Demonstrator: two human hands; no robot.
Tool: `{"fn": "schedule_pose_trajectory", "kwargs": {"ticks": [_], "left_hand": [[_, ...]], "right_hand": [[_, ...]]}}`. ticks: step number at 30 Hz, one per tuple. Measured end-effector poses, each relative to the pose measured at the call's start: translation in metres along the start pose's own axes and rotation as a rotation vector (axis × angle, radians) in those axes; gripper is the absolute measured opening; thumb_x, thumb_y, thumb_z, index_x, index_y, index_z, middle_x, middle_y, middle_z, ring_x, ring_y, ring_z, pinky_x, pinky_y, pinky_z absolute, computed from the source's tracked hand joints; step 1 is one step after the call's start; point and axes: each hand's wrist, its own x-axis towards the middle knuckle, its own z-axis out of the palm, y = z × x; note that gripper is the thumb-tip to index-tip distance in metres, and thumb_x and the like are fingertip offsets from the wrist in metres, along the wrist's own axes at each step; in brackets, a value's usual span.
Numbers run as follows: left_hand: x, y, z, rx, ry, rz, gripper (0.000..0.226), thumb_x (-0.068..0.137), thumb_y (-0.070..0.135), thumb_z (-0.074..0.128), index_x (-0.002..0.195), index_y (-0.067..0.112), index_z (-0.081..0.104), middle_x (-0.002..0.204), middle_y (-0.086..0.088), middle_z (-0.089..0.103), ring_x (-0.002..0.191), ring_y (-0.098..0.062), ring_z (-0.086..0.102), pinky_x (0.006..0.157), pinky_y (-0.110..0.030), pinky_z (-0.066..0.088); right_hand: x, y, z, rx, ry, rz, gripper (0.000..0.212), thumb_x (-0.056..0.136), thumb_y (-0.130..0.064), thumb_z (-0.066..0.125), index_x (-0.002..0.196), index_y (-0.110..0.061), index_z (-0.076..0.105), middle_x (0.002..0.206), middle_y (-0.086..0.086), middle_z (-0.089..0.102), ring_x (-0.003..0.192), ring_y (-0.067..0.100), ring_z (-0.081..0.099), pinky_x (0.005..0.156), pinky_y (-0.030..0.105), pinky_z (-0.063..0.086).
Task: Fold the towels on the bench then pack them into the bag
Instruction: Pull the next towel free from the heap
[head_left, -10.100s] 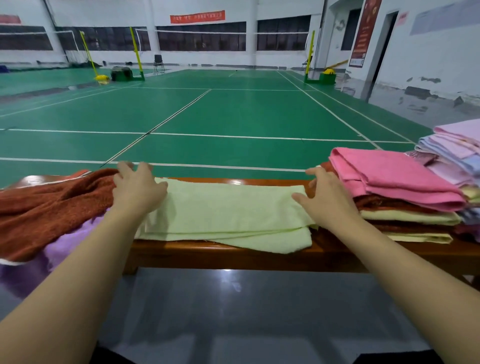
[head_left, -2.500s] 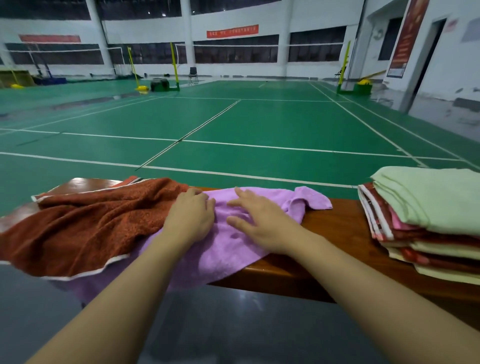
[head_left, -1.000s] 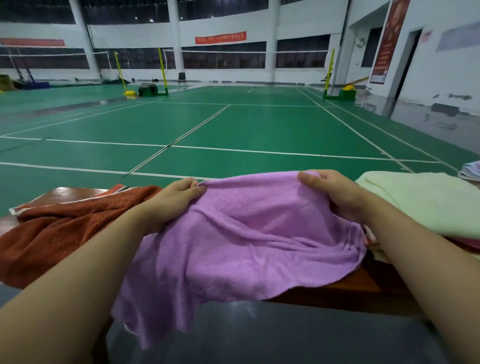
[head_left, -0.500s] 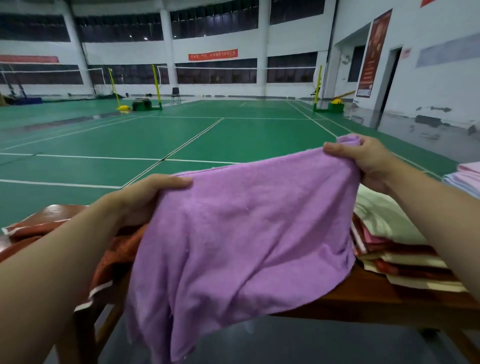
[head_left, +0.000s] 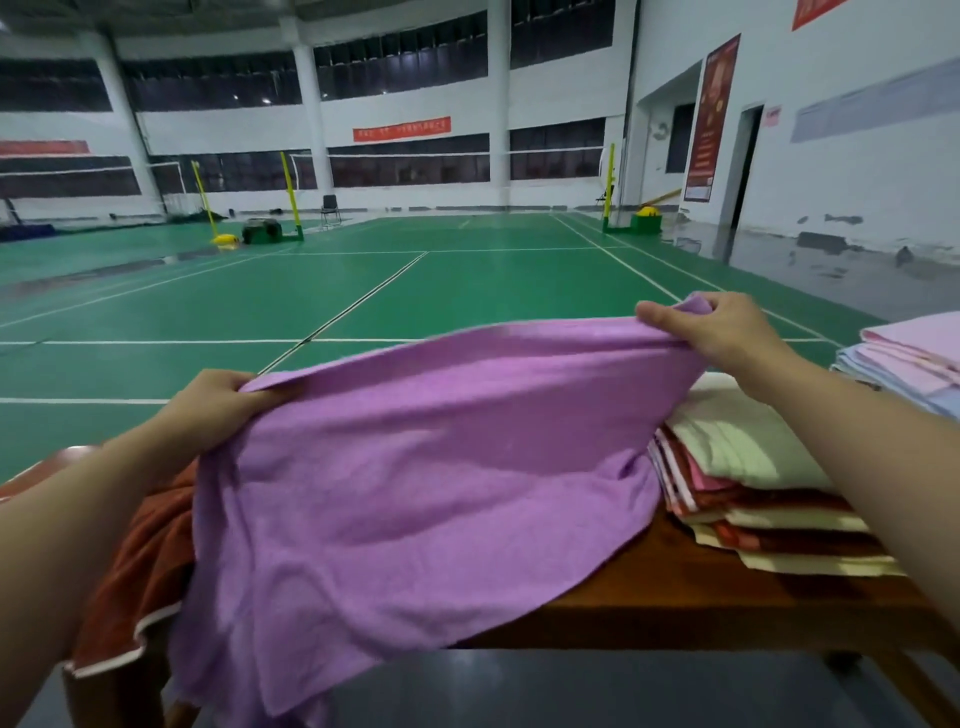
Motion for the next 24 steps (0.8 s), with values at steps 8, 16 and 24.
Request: {"fn": "schedule_pose_trajectory", "kwargs": {"ticks": [8,16,24], "left_hand": [[-0.002,0.004,0.002,-0.054,-0.061,-0.062,0.060,0.075,0.060,0.079,0.080,0.001,0.073,0.076,-0.016,0.071,0.068,-0.021,0.056,0.065,-0.033,0.044],[-0.001,0.065,0.034,-0.011,-0.089,0.199,0.031,0.087,0.039,0.076,0.074,0.012,0.073,0.065,-0.001,0.068,0.061,-0.011,0.051,0.065,-0.030,0.043],[-0.004,0.076,0.026,-0.035,-0.048,0.214,0.031,0.087,0.038,0.076,0.075,0.009,0.073,0.068,-0.008,0.068,0.062,-0.010,0.050,0.064,-0.027,0.043]], "right_hand": [[0.014,0.009,-0.002,-0.653,-0.205,-0.045,0.051,0.086,-0.054,0.073,0.061,-0.018,0.047,0.063,0.003,0.050,0.060,0.021,0.045,0.062,0.032,0.034],[-0.019,-0.038,0.107,-0.430,-0.525,-0.351,0.045,0.092,-0.057,0.064,0.120,-0.022,0.065,0.118,-0.002,0.071,0.105,0.016,0.066,0.097,0.036,0.052],[-0.042,-0.021,0.162,-0.351,-0.641,-0.386,0.030,0.091,-0.048,0.071,0.087,-0.017,0.073,0.077,-0.004,0.070,0.065,0.011,0.055,0.065,0.030,0.046]]}}
